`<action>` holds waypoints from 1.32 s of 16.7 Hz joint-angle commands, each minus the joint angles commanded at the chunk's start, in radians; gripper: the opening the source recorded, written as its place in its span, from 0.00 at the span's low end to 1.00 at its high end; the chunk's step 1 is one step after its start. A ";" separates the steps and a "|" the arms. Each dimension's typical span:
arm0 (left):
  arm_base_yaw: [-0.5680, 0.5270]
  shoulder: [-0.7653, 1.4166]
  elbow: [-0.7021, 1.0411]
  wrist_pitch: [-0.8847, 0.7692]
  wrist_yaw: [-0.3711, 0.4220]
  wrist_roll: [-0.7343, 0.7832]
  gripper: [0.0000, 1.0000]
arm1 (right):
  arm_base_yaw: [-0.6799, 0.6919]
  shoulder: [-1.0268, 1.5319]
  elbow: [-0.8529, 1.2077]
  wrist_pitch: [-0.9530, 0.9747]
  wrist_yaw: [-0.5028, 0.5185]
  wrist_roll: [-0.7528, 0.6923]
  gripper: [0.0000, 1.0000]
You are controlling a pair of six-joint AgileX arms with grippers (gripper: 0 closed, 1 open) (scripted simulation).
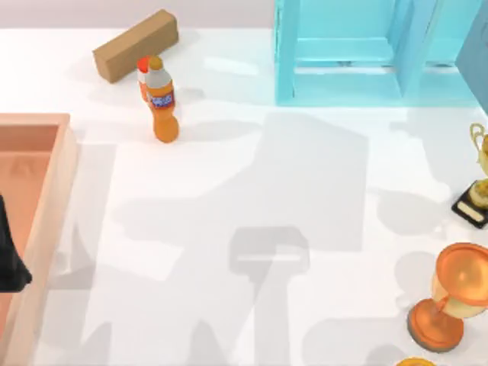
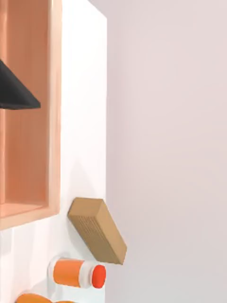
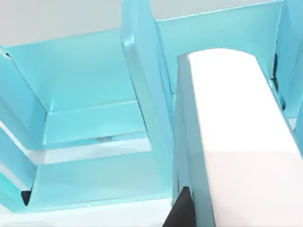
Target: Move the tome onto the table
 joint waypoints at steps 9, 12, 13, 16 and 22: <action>0.000 0.000 0.000 0.000 0.000 0.000 1.00 | 0.659 0.578 0.461 -0.256 0.676 -0.282 0.00; 0.000 0.000 0.000 0.000 0.000 0.000 1.00 | 0.880 0.774 0.604 -0.344 0.906 -0.392 0.00; 0.000 0.000 0.000 0.000 0.000 0.000 1.00 | 0.947 0.832 0.645 -0.371 0.975 -0.427 0.00; 0.000 0.000 0.000 0.000 0.000 0.000 1.00 | 1.117 0.977 0.746 -0.440 1.147 -0.518 0.00; 0.000 0.000 0.000 0.000 0.000 0.000 1.00 | 1.237 1.077 0.814 -0.489 1.268 -0.587 0.00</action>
